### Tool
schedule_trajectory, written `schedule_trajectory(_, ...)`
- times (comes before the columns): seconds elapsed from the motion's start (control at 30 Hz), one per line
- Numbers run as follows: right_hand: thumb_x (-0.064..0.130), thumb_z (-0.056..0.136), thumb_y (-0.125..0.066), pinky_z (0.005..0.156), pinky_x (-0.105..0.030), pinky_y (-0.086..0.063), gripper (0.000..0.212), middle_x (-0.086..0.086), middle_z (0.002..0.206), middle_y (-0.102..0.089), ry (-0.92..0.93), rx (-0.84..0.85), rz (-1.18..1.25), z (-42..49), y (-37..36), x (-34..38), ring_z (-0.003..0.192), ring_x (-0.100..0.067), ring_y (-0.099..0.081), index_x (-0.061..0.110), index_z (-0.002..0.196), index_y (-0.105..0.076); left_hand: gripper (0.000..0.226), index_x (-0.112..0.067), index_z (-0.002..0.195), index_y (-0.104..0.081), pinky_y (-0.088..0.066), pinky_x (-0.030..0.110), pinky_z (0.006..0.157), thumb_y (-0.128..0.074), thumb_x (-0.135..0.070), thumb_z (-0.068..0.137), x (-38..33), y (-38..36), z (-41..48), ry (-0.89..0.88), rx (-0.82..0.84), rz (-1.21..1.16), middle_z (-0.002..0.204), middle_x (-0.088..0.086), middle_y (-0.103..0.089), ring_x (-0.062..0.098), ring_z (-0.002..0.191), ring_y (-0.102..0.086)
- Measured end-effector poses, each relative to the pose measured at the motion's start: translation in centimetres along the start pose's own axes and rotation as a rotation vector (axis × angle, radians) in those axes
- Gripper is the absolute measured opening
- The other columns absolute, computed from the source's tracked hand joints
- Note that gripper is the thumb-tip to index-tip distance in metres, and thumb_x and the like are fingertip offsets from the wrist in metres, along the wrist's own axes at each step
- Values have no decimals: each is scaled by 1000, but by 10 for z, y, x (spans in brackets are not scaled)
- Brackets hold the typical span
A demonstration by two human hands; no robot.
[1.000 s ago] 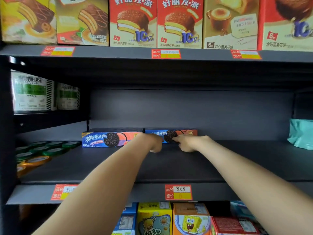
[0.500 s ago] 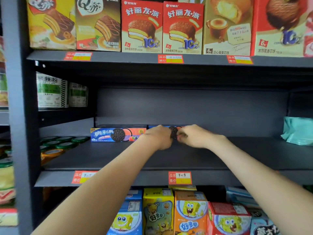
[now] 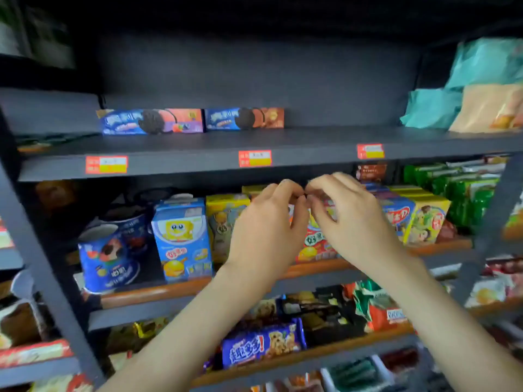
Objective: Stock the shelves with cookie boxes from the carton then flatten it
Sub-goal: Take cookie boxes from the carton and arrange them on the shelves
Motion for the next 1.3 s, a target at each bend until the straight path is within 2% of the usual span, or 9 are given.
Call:
schedule_trajectory(0.13, 12, 86, -56, 72, -26, -37, 11, -2, 90, -60, -131, 211, 48, -84, -31, -25, 88, -24, -57, 11, 95, -62, 29, -20, 100, -62, -52, 40, 64, -41, -36, 86, 18, -59, -70, 182, 232, -38, 86, 2, -67, 27, 75, -64)
schedule_trajectory(0.27, 8, 87, -56, 72, -35, -44, 7, -7, 90, -60, -256, 435, 80, -170, -80, -58, 89, -28, -57, 8, 92, -61, 34, -15, 103, -63, -51, 42, 68, -40, -33, 85, 45, -128, -139, 370, 477, 15, 92, 9, -67, 33, 84, -62)
schedule_trajectory(0.47, 21, 85, -48, 60, -33, -35, 19, -13, 80, -60, -491, 715, 186, -321, -162, -111, 77, -34, -59, 7, 80, -58, 20, -12, 102, -59, -45, 37, 71, -46, -24, 93, 86, -226, -267, 662, 822, 106, 102, 15, -66, 36, 95, -61)
schedule_trajectory(0.63, 15, 92, -54, 75, -33, -46, 15, -12, 102, -62, -745, 990, 233, -492, -224, -149, 98, -29, -61, 8, 104, -60, 35, -10, 126, -53, -41, 29, 91, -38, -29, 100, 130, -283, -407, 867, 1130, 137, 125, 11, -57, 27, 115, -53)
schedule_trajectory(0.8, 13, 94, -50, 83, -28, -43, 31, -9, 120, -55, -974, 1239, 174, -690, -275, -164, 109, -23, -55, 10, 124, -52, 28, -10, 120, -53, -41, 26, 81, -36, -20, 101, 178, -340, -570, 960, 1352, 197, 122, 8, -58, 23, 109, -57)
schedule_trajectory(0.93, 14, 93, -53, 101, -34, -40, 45, -11, 133, -47, -1101, 1447, 202, -842, -314, -159, 126, -25, -47, 12, 137, -42, 31, -14, 128, -47, -43, 30, 95, -32, -22, 102, 195, -381, -708, 966, 1499, 194, 129, 10, -52, 24, 118, -53)
schedule_trajectory(1.07, 21, 93, -59, 105, -38, -37, 61, -13, 146, -37, -1288, 1418, 208, -930, -364, -166, 134, -27, -38, 9, 145, -31, 26, -12, 121, -47, -45, 35, 87, -42, -23, 98, 224, -418, -808, 1097, 1421, 166, 121, 8, -51, 27, 108, -54)
schedule_trajectory(1.17, 34, 90, -62, 107, -37, -34, 70, -10, 148, -37, -1470, 1282, 273, -967, -408, -179, 136, -27, -37, 9, 147, -30, 44, -6, 132, -39, -38, 37, 98, -51, -21, 93, 256, -447, -854, 1212, 1347, 198, 133, 15, -43, 31, 122, -43)
schedule_trajectory(1.3, 51, 76, -63, 75, -42, -52, 48, -3, 95, -65, -1622, 1021, 360, -1005, -458, -200, 86, -22, -63, 17, 108, -56, 60, -3, 135, -30, -42, 37, 91, -58, -29, 89, 288, -480, -891, 1509, 1193, 200, 130, 18, -44, 34, 117, -46)
Point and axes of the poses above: each hand's wrist, its own z-axis towards the middle knuckle, its own y-axis out of the back of the hand, x = y × z, the point moved 2 cm from there along z, towards the middle knuckle
